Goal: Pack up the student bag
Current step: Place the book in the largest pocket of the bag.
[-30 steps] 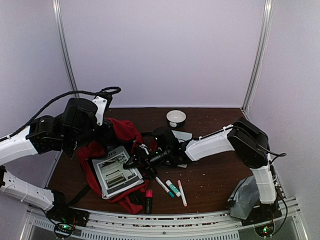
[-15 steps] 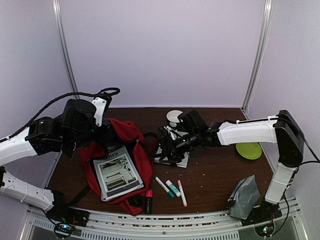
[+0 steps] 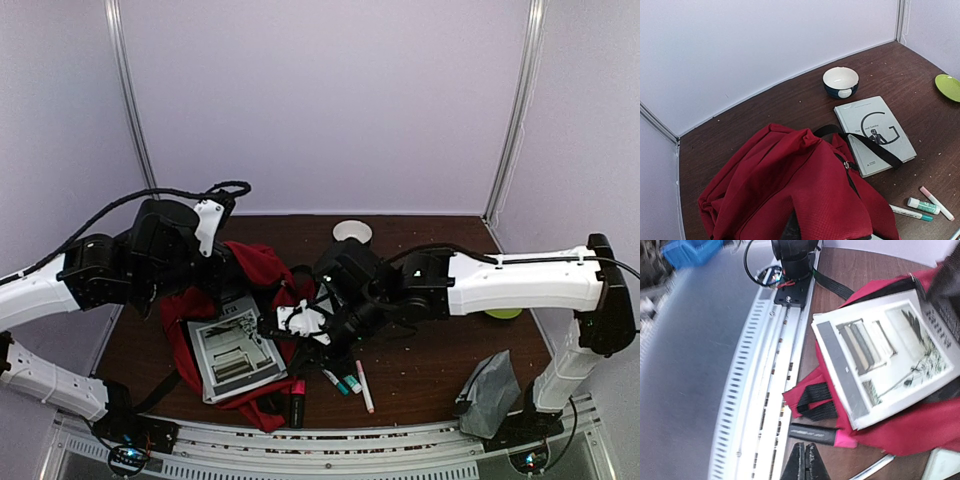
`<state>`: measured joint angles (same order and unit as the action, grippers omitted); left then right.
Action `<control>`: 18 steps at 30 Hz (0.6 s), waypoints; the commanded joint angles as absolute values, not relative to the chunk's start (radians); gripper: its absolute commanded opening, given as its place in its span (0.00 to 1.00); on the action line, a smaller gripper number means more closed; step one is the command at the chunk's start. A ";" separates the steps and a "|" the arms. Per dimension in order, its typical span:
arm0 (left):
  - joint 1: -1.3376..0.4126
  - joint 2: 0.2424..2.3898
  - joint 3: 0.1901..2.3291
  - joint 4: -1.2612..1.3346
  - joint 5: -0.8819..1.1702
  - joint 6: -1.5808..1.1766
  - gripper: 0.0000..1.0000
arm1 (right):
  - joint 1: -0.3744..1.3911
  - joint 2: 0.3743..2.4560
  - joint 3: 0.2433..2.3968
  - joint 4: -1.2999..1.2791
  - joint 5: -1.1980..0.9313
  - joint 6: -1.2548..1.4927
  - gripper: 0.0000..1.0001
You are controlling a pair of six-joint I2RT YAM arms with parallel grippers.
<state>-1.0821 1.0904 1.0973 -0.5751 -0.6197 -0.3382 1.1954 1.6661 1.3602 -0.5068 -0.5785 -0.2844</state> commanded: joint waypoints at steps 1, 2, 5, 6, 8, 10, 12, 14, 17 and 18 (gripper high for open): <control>-1.091 1.080 1.117 -0.480 -0.587 -0.343 0.00 | 1.282 1.746 1.442 -0.591 -0.305 -0.492 0.00; -1.091 1.077 1.115 -0.480 -0.582 -0.347 0.00 | 1.305 1.758 1.447 -0.589 -0.270 -0.503 0.00; -1.090 1.069 1.111 -0.479 -0.559 -0.353 0.00 | 1.348 1.796 1.459 -0.567 -0.216 -0.520 0.00; -1.091 1.067 1.111 -0.478 -0.551 -0.355 0.00 | 1.355 1.811 1.471 -0.568 -0.213 -0.519 0.00; -1.091 1.062 1.108 -0.476 -0.544 -0.364 0.00 | 1.362 1.846 1.499 -0.575 -0.214 -0.517 0.00; -1.091 1.057 1.101 -0.469 -0.536 -0.370 0.00 | 1.365 1.881 1.522 -0.574 -0.203 -0.517 0.00; -1.091 1.051 1.090 -0.460 -0.524 -0.376 0.00 | 1.367 1.912 1.547 -0.573 -0.188 -0.520 0.00; -1.091 1.047 1.083 -0.457 -0.514 -0.383 0.00 | 1.367 1.943 1.573 -0.571 -0.169 -0.519 0.00; -1.091 1.042 1.079 -0.457 -0.506 -0.392 0.00 | 1.367 1.983 1.609 -0.567 -0.148 -0.510 0.00; -1.091 1.040 1.078 -0.457 -0.503 -0.393 0.00 | 1.367 1.995 1.616 -0.563 -0.143 -0.509 0.00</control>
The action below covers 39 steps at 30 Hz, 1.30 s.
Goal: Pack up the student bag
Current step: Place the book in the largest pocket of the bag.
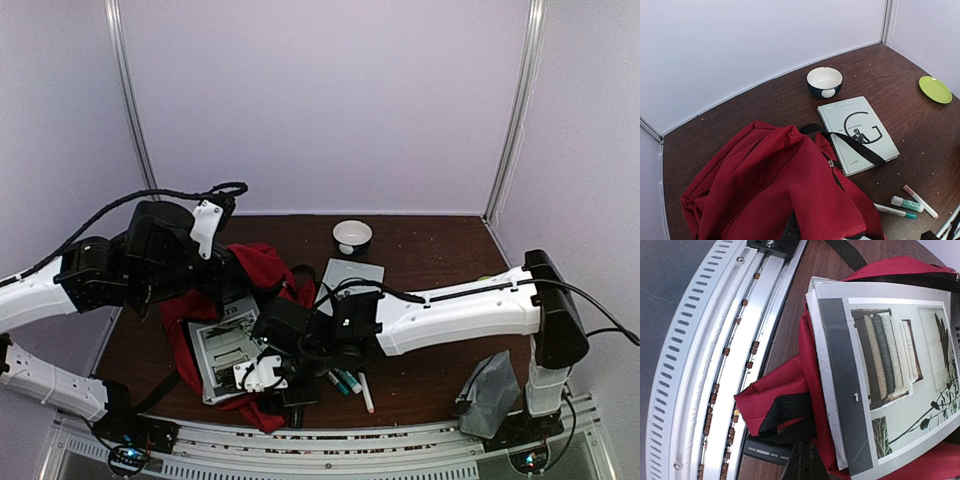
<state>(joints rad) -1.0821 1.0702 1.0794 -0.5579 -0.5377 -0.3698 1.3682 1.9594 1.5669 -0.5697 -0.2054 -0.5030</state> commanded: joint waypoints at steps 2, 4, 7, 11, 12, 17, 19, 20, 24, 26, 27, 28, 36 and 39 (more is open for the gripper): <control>-1.091 1.035 1.078 -0.456 -0.501 -0.394 0.00 | 1.367 2.023 1.632 -0.562 -0.139 -0.513 0.00; -1.091 1.028 1.072 -0.456 -0.504 -0.397 0.00 | 1.367 2.040 1.646 -0.563 -0.138 -0.520 0.00; -1.091 1.021 1.067 -0.457 -0.503 -0.402 0.00 | 1.367 2.058 1.659 -0.559 -0.142 -0.528 0.00; -1.091 1.016 1.065 -0.458 -0.499 -0.405 0.00 | 1.366 2.093 1.690 -0.553 -0.115 -0.526 0.00; -1.091 1.017 1.067 -0.459 -0.496 -0.403 0.00 | 1.364 2.103 1.699 -0.548 -0.099 -0.524 0.00; -1.091 1.020 1.082 -0.475 -0.478 -0.393 0.00 | 1.326 2.165 1.795 -0.547 -0.076 -0.471 0.00; -1.091 1.019 1.084 -0.481 -0.475 -0.393 0.00 | 1.296 2.189 1.855 -0.549 -0.082 -0.440 0.00; -1.091 1.017 1.084 -0.482 -0.473 -0.393 0.00 | 1.284 2.201 1.878 -0.550 -0.080 -0.428 0.00; -1.091 1.010 1.082 -0.482 -0.468 -0.397 0.00 | 1.247 2.254 1.959 -0.542 -0.062 -0.415 0.00; -1.091 1.006 1.081 -0.482 -0.464 -0.401 0.00 | 1.235 2.287 1.994 -0.532 -0.061 -0.415 0.00; -1.091 1.003 1.084 -0.482 -0.459 -0.404 0.00 | 1.231 2.305 2.013 -0.531 -0.063 -0.414 0.00; -1.091 0.999 1.087 -0.482 -0.453 -0.408 0.00 | 1.228 2.324 2.035 -0.534 -0.064 -0.413 0.00; -1.091 0.970 1.086 -0.479 -0.457 -0.415 0.00 | 1.226 2.412 2.127 -0.502 -0.014 -0.420 0.00; -1.091 0.964 1.079 -0.479 -0.459 -0.420 0.00 | 1.226 2.425 2.152 -0.501 -0.001 -0.411 0.00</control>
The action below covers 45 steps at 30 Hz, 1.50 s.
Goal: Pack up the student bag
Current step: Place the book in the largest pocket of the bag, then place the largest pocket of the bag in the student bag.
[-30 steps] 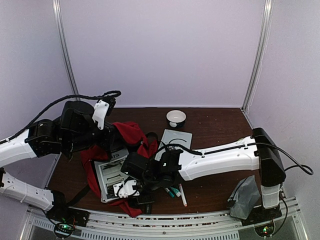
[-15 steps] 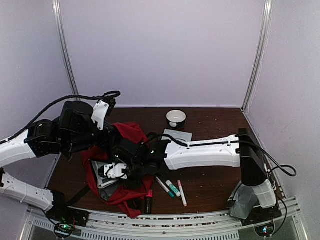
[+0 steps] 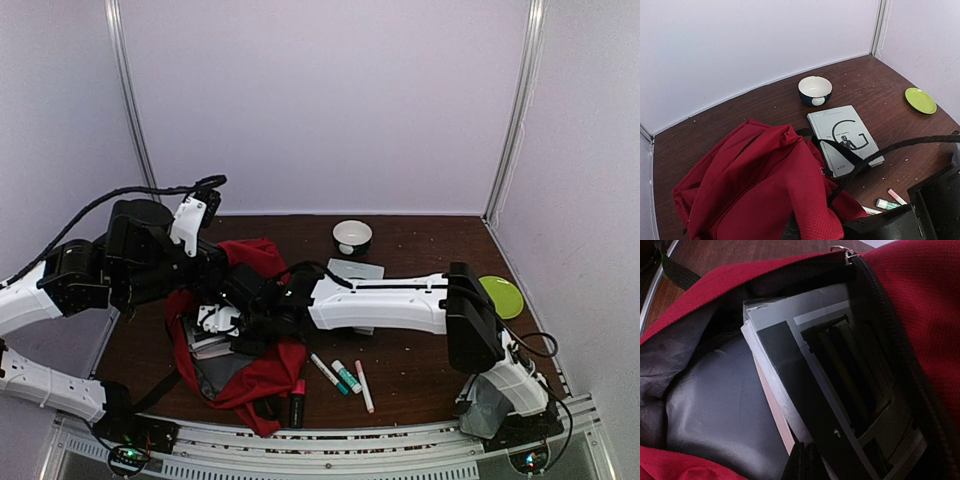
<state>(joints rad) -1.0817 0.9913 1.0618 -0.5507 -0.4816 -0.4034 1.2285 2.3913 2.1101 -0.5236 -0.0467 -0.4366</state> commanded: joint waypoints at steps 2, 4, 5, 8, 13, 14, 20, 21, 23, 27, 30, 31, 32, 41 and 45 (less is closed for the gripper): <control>-1.091 0.959 1.070 -0.479 -0.467 -0.426 0.00 | 1.227 2.424 2.155 -0.496 0.001 -0.405 0.00; -1.091 0.954 1.060 -0.478 -0.481 -0.426 0.00 | 1.227 2.420 2.158 -0.506 -0.009 -0.398 0.00; -1.091 0.952 1.055 -0.480 -0.489 -0.426 0.00 | 1.226 2.412 2.156 -0.520 -0.028 -0.399 0.00; -1.091 0.954 1.044 -0.509 -0.526 -0.415 0.00 | 1.224 2.335 2.069 -0.544 -0.104 -0.401 0.00; -1.091 0.964 1.023 -0.587 -0.522 -0.437 0.00 | 1.226 2.017 1.669 -0.446 -0.228 -0.473 0.12; -1.091 0.960 1.005 -0.588 -0.507 -0.440 0.00 | 1.227 1.967 1.614 -0.453 -0.245 -0.494 0.19; -1.091 0.969 0.942 -0.652 -0.311 -0.449 0.02 | 1.183 1.742 1.358 -0.573 -0.251 -0.520 0.31; -1.091 0.977 0.940 -0.676 -0.248 -0.445 0.10 | 1.160 1.707 1.315 -0.572 -0.265 -0.503 0.31; -1.094 0.985 0.927 -0.719 -0.137 -0.454 0.20 | 1.095 1.648 1.245 -0.554 -0.291 -0.462 0.31; -1.121 0.946 0.894 -0.734 -0.039 -0.492 0.38 | 0.950 1.577 1.194 -0.532 -0.306 -0.375 0.33; -1.124 0.918 0.933 -0.730 0.002 -0.487 0.46 | 0.807 1.540 1.195 -0.546 -0.388 -0.324 0.46; -1.124 0.916 0.959 -0.728 -0.005 -0.478 0.48 | 0.764 1.531 1.198 -0.548 -0.415 -0.305 0.50; -1.124 0.920 0.986 -0.728 -0.020 -0.464 0.51 | 0.719 1.526 1.203 -0.551 -0.428 -0.284 0.51; -1.071 1.183 1.285 -0.683 -0.230 -0.270 0.84 | 0.380 1.595 1.271 -0.589 -0.660 -0.067 0.54; -0.983 1.407 1.487 -0.685 -0.292 -0.344 0.80 | 0.325 1.642 1.234 -0.536 -0.718 0.004 0.54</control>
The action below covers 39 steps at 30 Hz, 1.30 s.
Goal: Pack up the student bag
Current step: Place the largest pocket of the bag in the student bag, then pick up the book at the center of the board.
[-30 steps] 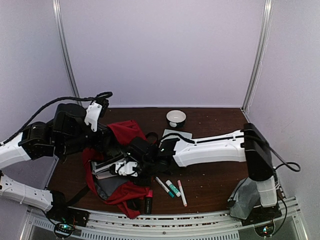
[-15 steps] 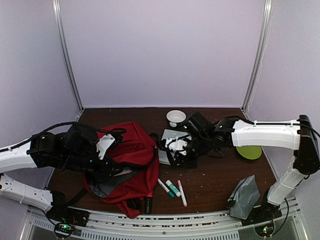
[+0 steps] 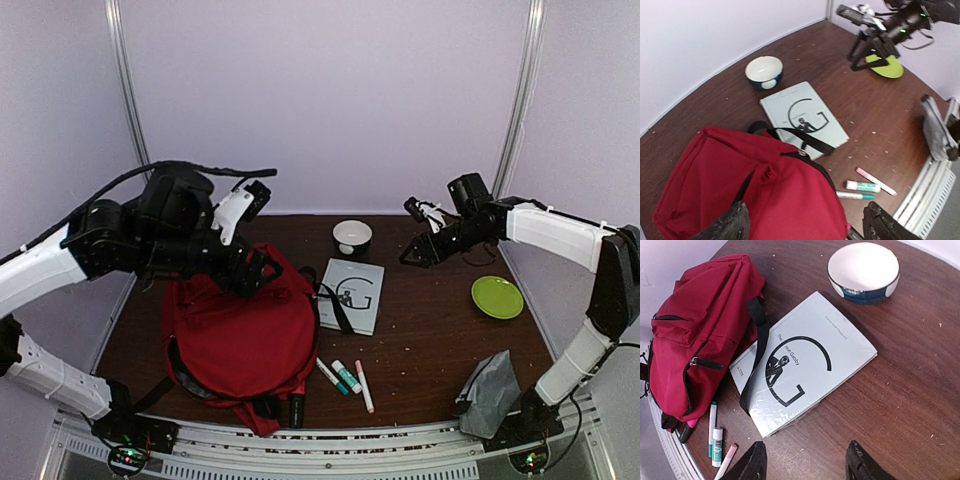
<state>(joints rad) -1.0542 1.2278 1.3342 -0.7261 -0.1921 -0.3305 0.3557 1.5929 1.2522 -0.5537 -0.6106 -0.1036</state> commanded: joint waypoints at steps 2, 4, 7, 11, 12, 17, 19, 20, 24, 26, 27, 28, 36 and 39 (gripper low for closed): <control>-0.958 1.501 1.564 -0.644 -0.278 -0.353 0.80 | 0.304 1.664 1.216 -0.511 -0.726 0.027 0.54; -0.923 1.576 1.604 -0.578 -0.229 -0.367 0.83 | 0.286 1.694 1.221 -0.516 -0.738 0.042 0.55; -0.856 1.701 1.660 -0.505 -0.116 -0.412 0.87 | 0.278 1.741 1.227 -0.529 -0.750 0.057 0.59; -0.803 1.897 1.795 -0.486 -0.006 -0.460 0.98 | 0.281 1.779 1.196 -0.489 -0.767 0.111 0.66; -0.798 1.929 1.819 -0.494 0.001 -0.469 0.98 | 0.281 1.787 1.189 -0.479 -0.768 0.121 0.67; -0.760 2.131 1.939 -0.523 0.028 -0.545 0.87 | 0.284 1.851 1.182 -0.453 -0.813 0.177 0.67; -0.740 2.191 1.951 -0.488 0.105 -0.582 0.82 | 0.285 1.879 1.184 -0.440 -0.824 0.192 0.67; -0.737 2.222 1.967 -0.487 0.117 -0.591 0.81 | 0.285 1.889 1.182 -0.437 -0.823 0.193 0.66; -0.736 2.323 2.059 -0.543 0.093 -0.595 0.83 | 0.285 1.901 1.166 -0.424 -0.842 0.195 0.66; -0.736 2.359 2.096 -0.568 0.077 -0.597 0.86 | 0.285 1.896 1.157 -0.414 -0.842 0.198 0.65; -0.736 2.375 2.109 -0.571 0.075 -0.596 0.87 | 0.286 1.895 1.151 -0.408 -0.842 0.203 0.65; -0.734 2.392 2.122 -0.572 0.076 -0.595 0.87 | 0.286 1.896 1.148 -0.400 -0.846 0.207 0.65; -0.708 2.527 2.256 -0.624 0.072 -0.598 0.87 | 0.289 1.923 1.147 -0.378 -0.851 0.235 0.65; -0.707 2.533 2.233 -0.615 0.076 -0.606 0.87 | 0.291 1.916 1.129 -0.351 -0.828 0.266 0.66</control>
